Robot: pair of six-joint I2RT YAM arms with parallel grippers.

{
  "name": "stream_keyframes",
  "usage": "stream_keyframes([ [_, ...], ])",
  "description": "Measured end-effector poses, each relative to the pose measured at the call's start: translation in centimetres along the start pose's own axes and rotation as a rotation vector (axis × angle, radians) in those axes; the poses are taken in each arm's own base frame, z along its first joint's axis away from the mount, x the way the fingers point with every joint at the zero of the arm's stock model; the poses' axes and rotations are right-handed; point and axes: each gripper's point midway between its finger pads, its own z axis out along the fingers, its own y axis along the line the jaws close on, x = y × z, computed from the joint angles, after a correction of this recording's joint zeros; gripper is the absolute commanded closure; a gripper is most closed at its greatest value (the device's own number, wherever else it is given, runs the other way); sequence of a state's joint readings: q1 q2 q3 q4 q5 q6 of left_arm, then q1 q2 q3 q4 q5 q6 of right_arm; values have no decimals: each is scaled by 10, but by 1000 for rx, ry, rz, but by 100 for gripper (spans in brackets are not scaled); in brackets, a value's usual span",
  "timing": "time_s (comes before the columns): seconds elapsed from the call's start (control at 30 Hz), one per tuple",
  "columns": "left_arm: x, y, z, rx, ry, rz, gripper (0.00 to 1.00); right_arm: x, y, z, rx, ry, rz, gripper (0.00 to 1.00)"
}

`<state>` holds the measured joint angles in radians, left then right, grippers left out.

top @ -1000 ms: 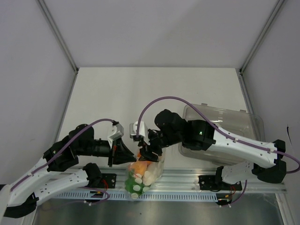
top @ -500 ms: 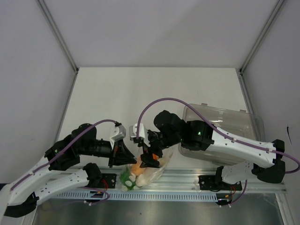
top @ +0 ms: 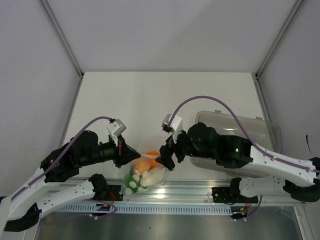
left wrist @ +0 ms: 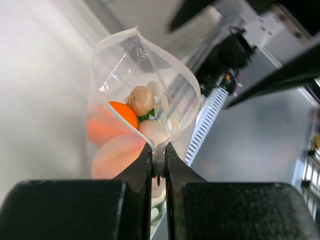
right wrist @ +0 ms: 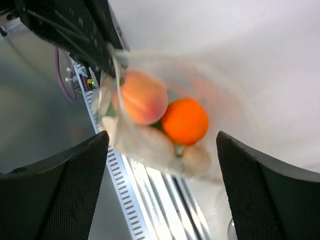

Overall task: Place the food in the zip-top bag and seal the zipper
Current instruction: Adjust the zipper food storage bag at the center of the board.

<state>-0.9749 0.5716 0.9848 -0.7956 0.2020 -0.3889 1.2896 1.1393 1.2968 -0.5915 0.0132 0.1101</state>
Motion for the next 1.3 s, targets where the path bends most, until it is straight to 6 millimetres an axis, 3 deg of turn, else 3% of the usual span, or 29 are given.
stream_keyframes([
  [0.1, -8, 16, -2, -113, -44, -68, 99, 8, -1, -15, 69, -36, 117, 7],
  [0.2, -15, 32, -8, -214, -98, -133, 100, 20, -2, -17, 122, -37, 199, 2],
  [0.33, -30, 47, -19, -321, -191, -211, 99, 39, 1, -6, 190, -8, 233, 0],
  [0.5, -48, 48, -22, -362, -249, -285, 99, 48, 11, 21, 256, -1, 195, 1],
  [0.63, -53, 46, -3, -362, -215, -319, 99, 39, 9, 47, 324, -78, 179, 1],
  [0.93, -22, 38, 58, -287, -21, -380, 99, 43, -15, 84, 491, -235, 166, 1],
  [1.07, -17, 31, 68, -245, 12, -386, 100, 58, -25, 85, 528, -265, 200, 1],
  [1.2, -21, 23, 73, -200, 13, -393, 99, 84, -39, 75, 558, -283, 217, 1],
  [1.3, -21, 19, 77, -174, 18, -405, 99, 90, -44, 68, 559, -314, 219, 1],
])
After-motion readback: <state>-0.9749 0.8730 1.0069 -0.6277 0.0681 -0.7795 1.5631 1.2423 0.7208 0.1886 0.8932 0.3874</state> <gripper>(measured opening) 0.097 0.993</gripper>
